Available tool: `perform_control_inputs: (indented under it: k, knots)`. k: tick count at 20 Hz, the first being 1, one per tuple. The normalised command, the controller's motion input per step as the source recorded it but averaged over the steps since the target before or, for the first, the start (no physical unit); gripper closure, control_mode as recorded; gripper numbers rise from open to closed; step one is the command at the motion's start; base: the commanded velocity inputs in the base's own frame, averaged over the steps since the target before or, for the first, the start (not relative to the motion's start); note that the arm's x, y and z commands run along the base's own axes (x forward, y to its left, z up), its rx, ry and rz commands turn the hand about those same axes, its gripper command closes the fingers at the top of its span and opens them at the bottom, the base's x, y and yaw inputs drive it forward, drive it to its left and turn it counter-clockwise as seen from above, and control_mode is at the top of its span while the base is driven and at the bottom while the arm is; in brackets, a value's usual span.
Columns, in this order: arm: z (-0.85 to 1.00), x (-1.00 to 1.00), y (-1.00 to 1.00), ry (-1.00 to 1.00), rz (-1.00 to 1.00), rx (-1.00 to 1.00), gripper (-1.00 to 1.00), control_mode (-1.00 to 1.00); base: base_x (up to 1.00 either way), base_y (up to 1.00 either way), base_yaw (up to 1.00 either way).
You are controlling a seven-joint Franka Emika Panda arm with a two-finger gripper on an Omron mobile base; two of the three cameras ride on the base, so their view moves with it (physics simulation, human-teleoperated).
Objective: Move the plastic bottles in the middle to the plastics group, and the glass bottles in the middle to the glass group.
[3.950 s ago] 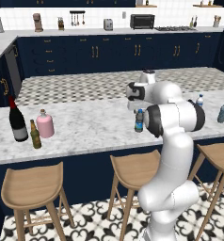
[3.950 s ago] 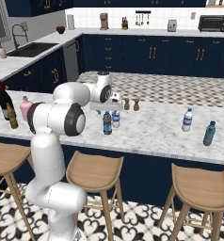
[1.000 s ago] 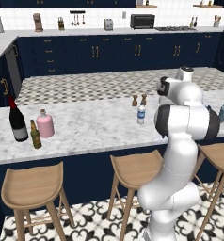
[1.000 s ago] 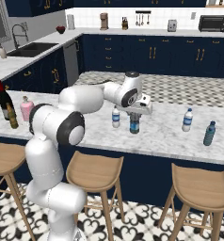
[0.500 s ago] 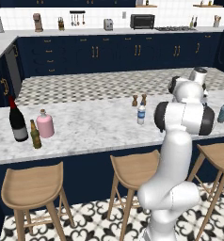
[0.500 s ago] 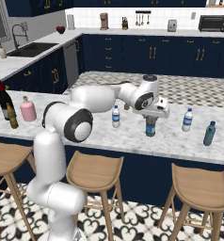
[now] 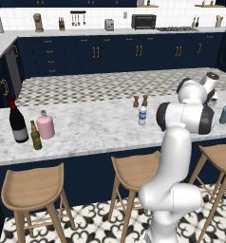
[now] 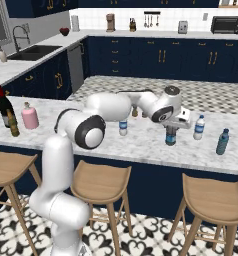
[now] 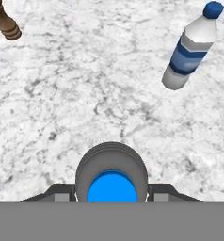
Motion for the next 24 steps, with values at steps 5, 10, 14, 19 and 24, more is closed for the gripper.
perform_control_inputs:
  k: [5, 10, 14, 19, 24]
  knots:
    - [0.0, 0.4, -0.36, 0.08, -0.05, -0.03, 1.0, -1.0, 0.0, 0.0, 0.0]
    - [-0.08, 0.29, -0.35, 0.18, -0.03, 0.0, 1.0, -1.0, 0.0, 0.0, 0.0]
    - [-0.08, 0.16, -0.33, 0.13, 0.0, 0.0, 1.0, -1.0, 0.0, 0.0, 0.0]
    - [-0.15, 0.09, -0.06, 0.04, 0.0, 0.01, 1.0, -1.0, 0.0, 0.0, 0.0]
    - [-0.2, 0.13, 0.0, 0.0, 0.0, 0.06, 1.0, -1.0, 0.0, 0.0, 0.0]
